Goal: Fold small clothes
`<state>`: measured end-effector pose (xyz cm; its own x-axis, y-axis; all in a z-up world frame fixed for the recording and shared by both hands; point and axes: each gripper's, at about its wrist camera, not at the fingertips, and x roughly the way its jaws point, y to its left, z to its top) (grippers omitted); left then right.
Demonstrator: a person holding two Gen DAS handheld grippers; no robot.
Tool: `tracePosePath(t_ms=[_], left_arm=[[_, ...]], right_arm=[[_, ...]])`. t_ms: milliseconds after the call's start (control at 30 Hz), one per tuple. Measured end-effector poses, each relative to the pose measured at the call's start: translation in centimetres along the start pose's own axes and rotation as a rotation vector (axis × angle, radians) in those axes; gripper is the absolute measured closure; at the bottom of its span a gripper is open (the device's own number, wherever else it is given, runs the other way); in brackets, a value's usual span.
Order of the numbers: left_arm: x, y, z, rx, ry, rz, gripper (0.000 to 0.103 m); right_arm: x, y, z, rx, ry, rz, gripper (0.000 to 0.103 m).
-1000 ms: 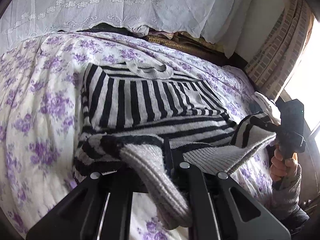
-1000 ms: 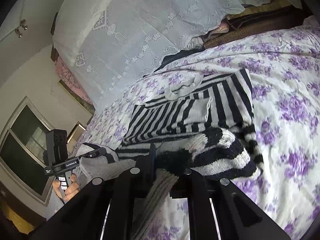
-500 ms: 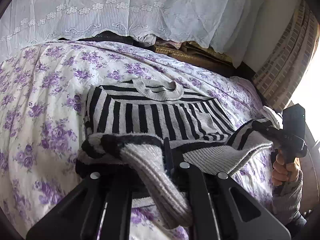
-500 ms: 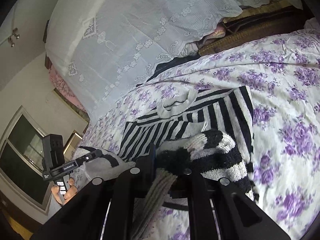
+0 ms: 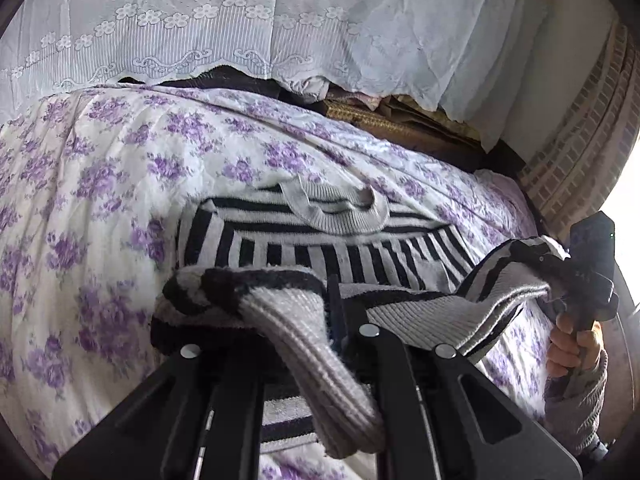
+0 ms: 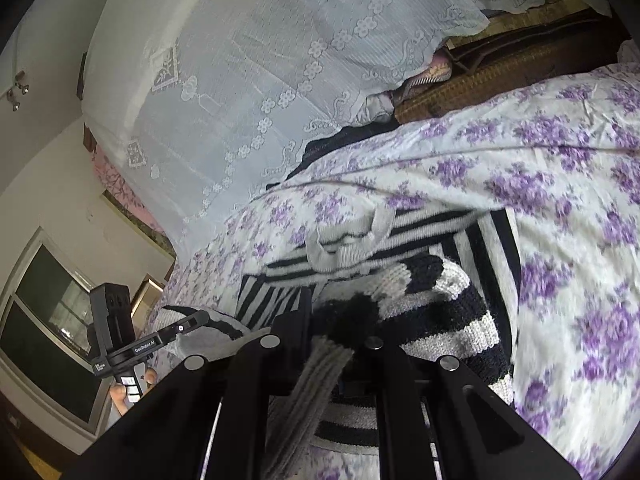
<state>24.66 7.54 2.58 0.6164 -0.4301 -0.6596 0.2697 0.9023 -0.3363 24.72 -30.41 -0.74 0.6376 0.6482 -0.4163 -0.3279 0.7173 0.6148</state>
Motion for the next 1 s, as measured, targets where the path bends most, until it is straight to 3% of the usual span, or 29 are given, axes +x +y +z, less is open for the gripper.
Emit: tracePosePath(t_ms=[533,667,733,833,900,967,1000], left_arm=[[4.7,1.9,3.1,-0.037,-0.001,0.019,0.095],[7.4,3.0,2.7,-0.058,0.042,0.069,0.089],[8.4,3.9,2.3,-0.081,0.066,0.062,0.085],[8.7,4.9,1.8,-0.103,0.073,0.041,0.082],[7.4,5.1,2.1,-0.114,0.028,0.029,0.070],[5.4,5.3,2.4,-0.115,-0.056,0.049,0.034],[4.5,5.4,2.5,-0.115,-0.096,0.057,0.029]], right_arm=[[4.7,-4.7,2.9,0.104,0.004,-0.022,0.092],[7.0,-7.0,2.7,0.140,0.034,-0.056,0.090],[8.0,-8.3,2.1,0.167,0.071,-0.078,0.089],[8.2,-9.3,1.8,0.209,0.075,-0.041,0.089],[7.6,-9.1,2.1,0.212,0.055,-0.011,0.084],[7.0,-9.0,2.1,0.214,0.028,0.009,0.069],[6.5,-8.8,2.1,0.209,0.006,0.018,0.062]])
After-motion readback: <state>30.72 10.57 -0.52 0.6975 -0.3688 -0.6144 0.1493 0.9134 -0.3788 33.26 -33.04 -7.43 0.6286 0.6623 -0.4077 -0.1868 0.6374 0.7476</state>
